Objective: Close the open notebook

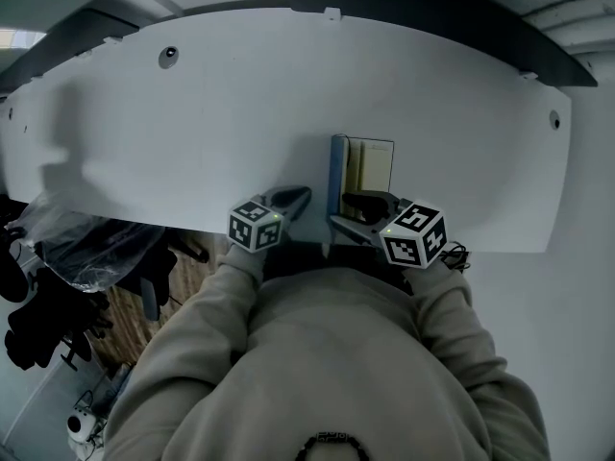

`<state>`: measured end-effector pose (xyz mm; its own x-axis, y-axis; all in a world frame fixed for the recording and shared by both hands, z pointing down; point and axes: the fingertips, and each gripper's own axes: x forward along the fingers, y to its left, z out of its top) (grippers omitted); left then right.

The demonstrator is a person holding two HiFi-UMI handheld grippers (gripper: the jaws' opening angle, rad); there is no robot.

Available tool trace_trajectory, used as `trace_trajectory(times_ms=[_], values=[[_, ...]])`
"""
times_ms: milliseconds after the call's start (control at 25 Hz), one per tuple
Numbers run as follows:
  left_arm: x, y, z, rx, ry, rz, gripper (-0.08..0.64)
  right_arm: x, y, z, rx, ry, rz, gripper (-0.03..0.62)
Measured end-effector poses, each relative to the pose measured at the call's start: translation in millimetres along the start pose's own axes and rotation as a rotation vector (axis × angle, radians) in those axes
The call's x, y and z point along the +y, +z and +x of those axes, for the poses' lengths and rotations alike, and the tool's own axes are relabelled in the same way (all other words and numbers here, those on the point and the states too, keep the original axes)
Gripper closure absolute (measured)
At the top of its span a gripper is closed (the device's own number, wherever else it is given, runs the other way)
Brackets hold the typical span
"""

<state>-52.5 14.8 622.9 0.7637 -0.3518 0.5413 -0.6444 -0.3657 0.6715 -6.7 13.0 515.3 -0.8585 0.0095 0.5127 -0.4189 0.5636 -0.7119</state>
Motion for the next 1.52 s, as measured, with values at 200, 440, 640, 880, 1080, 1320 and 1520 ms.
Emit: trace_trajectory(times_ms=[200, 440, 640, 880, 1080, 1320, 1520], values=[[4.1, 1.1, -6.4, -0.008, 0.002, -0.007, 0.557, -5.3, 0.7, 4.8, 0.004, -0.026, 0.026, 0.374], [13.4, 7.6, -16.8, -0.038, 0.016, -0.018, 0.557, 6.2, 10.1, 23.6, -0.001, 0.023, 0.023, 0.374], [26.1, 8.7, -33.7, -0.067, 0.038, -0.035, 0.558, 18.4, 13.4, 47.5, 0.033, 0.057, 0.004, 0.374], [34.6, 8.4, -51.4, -0.112, 0.054, -0.067, 0.557, 16.6, 11.8, 71.8, 0.096, 0.075, -0.021, 0.374], [41.9, 2.4, -65.5, -0.132, 0.07, -0.081, 0.557, 11.3, 12.3, 98.0, 0.14, 0.064, -0.046, 0.374], [60.4, -10.2, -85.4, -0.157, 0.121, -0.133, 0.558, 10.0, 6.9, 132.5, 0.168, 0.073, -0.07, 0.374], [68.2, -16.6, -93.7, -0.19, 0.152, -0.17, 0.557, -0.7, -6.0, 157.1, 0.217, 0.059, -0.087, 0.374]])
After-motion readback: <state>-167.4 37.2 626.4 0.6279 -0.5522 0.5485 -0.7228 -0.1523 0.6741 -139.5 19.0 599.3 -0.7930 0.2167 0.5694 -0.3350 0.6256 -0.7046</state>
